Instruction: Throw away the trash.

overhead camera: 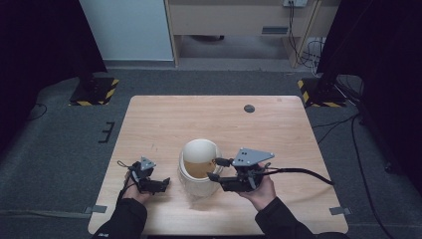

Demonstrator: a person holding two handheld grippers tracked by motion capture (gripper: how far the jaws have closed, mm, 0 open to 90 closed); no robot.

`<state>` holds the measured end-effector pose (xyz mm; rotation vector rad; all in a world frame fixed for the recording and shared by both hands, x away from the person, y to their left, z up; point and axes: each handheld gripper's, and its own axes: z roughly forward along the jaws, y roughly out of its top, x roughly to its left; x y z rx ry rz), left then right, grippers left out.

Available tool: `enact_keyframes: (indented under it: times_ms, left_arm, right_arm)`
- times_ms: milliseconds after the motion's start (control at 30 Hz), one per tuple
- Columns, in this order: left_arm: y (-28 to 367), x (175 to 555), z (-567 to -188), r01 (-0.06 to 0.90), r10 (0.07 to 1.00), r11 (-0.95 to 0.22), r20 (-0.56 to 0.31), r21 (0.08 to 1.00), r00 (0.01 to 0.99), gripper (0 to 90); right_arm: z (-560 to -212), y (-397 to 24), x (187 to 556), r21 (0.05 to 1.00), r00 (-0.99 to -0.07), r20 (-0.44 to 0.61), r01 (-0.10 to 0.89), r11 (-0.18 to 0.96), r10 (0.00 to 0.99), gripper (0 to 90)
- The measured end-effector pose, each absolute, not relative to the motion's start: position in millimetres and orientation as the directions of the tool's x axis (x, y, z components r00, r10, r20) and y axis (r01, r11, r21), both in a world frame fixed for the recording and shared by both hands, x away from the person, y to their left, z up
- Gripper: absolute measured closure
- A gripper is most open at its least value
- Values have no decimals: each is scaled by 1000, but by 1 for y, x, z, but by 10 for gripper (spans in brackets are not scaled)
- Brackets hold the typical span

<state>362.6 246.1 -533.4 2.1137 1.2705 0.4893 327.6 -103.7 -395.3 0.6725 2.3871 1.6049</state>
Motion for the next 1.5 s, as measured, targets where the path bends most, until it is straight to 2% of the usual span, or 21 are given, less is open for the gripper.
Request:
enact_keyframes:
  times_ms: [300,700,933,1133,1233,1267,1400,1500]
  left_arm:
    - [246,362,-534,654,884,-346,0,673,467,0]
    - [246,362,-534,654,884,-345,-1,674,468,0]
    - [246,362,-534,650,883,-345,-1,677,470,0]
    - [247,362,-534,647,881,-347,-1,679,473,0]
    - [247,362,-535,643,879,-348,-1,682,477,0]
    - [247,362,-535,642,878,-349,-1,683,478,0]
    - [248,362,-535,638,876,-351,-1,686,483,0]
    - [248,362,-536,631,874,-350,-2,692,486,0]
  right_arm:
    - [-395,-146,335,932,-821,95,272,238,563,303]
    - [-430,-199,356,900,-711,110,368,235,694,157]
    - [-451,-235,372,871,-650,83,416,261,756,128]
    - [-465,-249,378,849,-621,66,446,283,781,97]
    - [-481,-251,383,814,-613,49,482,323,789,107]
    - [-491,-252,387,775,-601,20,515,367,799,100]
    - [-504,-259,395,722,-552,16,583,372,833,63]
    - [-507,-264,397,714,-531,8,597,367,847,54]
